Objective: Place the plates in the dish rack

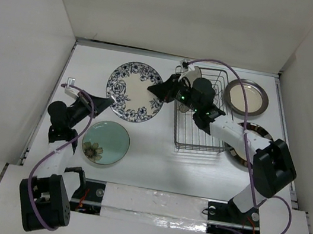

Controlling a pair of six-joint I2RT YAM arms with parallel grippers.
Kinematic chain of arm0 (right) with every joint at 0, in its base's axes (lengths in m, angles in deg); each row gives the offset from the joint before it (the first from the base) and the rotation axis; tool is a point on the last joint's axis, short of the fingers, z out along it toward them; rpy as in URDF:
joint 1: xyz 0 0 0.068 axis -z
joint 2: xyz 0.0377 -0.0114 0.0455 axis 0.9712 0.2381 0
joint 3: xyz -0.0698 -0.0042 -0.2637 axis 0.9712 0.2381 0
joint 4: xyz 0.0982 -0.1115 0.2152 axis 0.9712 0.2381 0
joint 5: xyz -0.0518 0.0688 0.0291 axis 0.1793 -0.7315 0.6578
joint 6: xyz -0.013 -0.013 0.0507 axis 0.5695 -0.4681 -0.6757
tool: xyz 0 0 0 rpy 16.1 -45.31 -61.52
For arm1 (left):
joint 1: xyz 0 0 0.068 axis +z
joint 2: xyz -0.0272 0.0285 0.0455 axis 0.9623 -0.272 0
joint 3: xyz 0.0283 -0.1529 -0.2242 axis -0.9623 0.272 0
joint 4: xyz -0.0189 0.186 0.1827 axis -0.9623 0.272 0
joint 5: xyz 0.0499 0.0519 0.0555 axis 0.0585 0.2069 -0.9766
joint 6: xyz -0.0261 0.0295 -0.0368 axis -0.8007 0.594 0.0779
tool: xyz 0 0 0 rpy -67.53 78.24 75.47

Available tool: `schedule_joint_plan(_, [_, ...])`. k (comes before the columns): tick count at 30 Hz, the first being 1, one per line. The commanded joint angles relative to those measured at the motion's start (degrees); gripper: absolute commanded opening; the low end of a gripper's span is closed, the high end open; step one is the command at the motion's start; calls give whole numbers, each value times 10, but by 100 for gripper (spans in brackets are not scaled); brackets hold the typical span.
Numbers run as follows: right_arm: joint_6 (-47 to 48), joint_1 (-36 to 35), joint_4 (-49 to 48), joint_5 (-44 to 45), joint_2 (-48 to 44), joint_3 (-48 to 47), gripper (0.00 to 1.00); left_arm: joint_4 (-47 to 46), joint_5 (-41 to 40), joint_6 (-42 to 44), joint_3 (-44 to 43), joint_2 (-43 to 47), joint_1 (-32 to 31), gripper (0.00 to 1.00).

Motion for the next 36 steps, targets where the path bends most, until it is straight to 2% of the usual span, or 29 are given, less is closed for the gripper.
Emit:
schedule_joint_plan(1, [-18, -7, -64, -57, 12, -11, 9, -103, 43, -14, -40, 10, -11, 0])
schedule_joint_plan(2, [-23, -1, -65, -58, 11, -11, 0, -102, 41, -12, -40, 6, -11, 0])
schedule_joint_plan(3, [-30, -1, -81, -53, -1, -6, 0, -100, 40, -13, -41, 5, -11, 0])
schedule_joint_plan(4, [-48, 7, -96, -48, -11, 4, 0, -96, 40, -11, -41, 2, -11, 7])
schedule_joint_plan(5, [-55, 14, -105, -41, -22, 22, 0, -86, 41, -10, -46, -4, -11, 21])
schedule_joint_plan(7, [-65, 20, -110, -18, -57, 31, 0, -84, 43, -13, -50, -14, -11, 31])
schedule_joint_plan(8, [-68, 29, -108, -9, -68, 35, 0, -88, 44, -16, -50, -20, -11, 40])
schedule_joint_plan(12, [-82, 65, -98, 30, -128, 48, 0, -96, 42, -20, -49, -19, -11, 54])
schedule_joint_plan(17, [-99, 135, -103, 53, -211, 64, 0, -92, 49, -17, -48, -17, -11, 56])
schedule_joint_plan(20, [-88, 192, -69, 89, -254, 69, 0, -88, 50, -10, -50, -23, -11, 56])
schedule_joint_plan(25, [-18, 268, 46, 228, -314, 60, 0, -73, 44, 11, -49, -16, -23, 55])
schedule_joint_plan(26, [-9, 277, 57, 248, -320, 62, 0, -30, 38, 26, -66, -15, -32, 55])
schedule_joint_plan(31, [47, 306, 93, 329, -328, 62, 0, 53, 14, 91, -99, -2, -62, 55])
schedule_joint_plan(36, [89, 306, 132, 359, -287, 33, 0, 230, -63, 232, -175, 19, -127, 55])
